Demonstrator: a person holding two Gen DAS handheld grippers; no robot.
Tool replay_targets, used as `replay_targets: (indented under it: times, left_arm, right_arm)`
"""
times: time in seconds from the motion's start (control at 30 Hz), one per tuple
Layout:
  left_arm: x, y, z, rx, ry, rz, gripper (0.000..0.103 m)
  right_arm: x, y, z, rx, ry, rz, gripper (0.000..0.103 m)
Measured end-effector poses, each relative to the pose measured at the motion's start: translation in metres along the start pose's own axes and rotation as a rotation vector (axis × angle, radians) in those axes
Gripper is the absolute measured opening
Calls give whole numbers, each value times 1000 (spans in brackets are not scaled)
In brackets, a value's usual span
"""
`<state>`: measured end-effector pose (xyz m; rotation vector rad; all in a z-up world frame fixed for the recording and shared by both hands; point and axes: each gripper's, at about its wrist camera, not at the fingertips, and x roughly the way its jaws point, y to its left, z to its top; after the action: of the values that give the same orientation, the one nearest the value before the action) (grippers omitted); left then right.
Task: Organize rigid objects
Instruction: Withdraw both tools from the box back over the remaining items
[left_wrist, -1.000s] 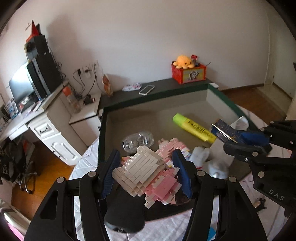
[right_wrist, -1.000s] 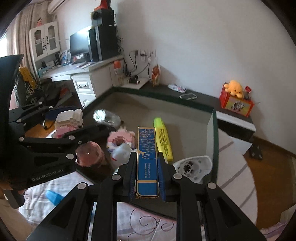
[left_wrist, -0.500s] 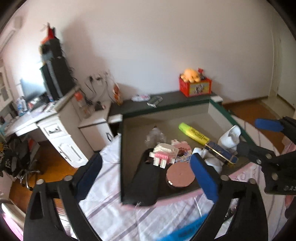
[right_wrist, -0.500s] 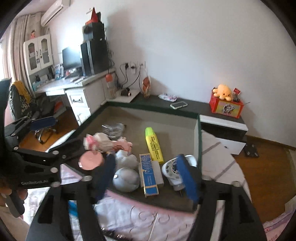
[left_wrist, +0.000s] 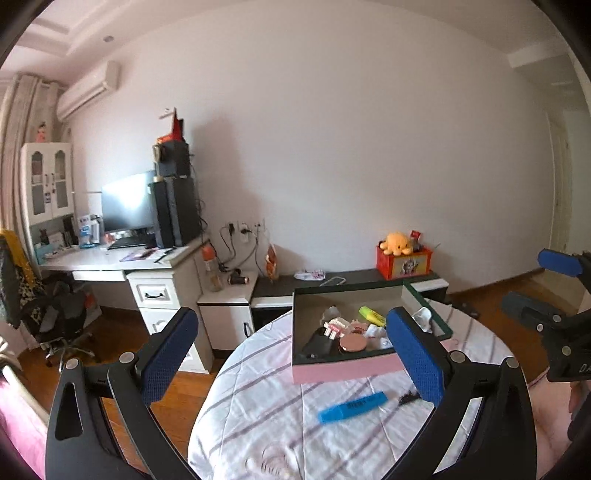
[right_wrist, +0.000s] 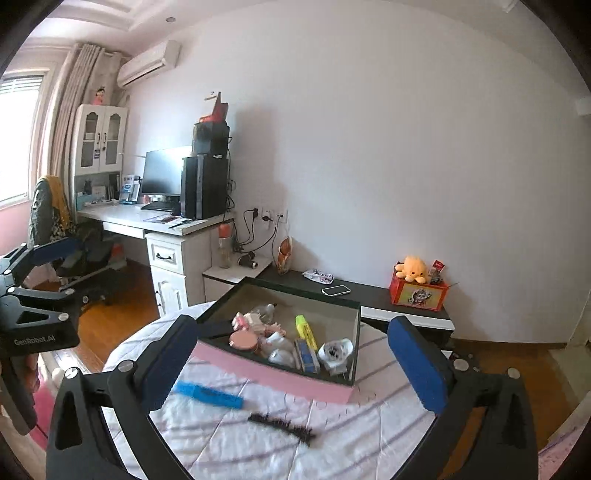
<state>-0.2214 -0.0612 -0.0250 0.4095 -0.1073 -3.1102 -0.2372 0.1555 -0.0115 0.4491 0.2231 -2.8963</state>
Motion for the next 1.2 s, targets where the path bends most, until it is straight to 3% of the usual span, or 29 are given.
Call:
replay_targets:
  times: [0.27, 0.53, 0.9, 1.2]
  left_arm:
    - [-59, -9, -18, 36, -58, -16, 103]
    - [-79, -20, -25, 78, -76, -10, 103]
    - [-68, -24, -32, 89, -27, -7, 103]
    - [-23, -27, -50, 89, 78, -40, 103]
  right_arm:
    - [-53, 9, -22, 16, -11, -29, 103]
    - [-69, 13, -31, 23, -5, -27, 103]
    - [-63, 9, -40, 36, 13, -29, 103]
    - [-28, -3, -55, 53, 87, -27, 103]
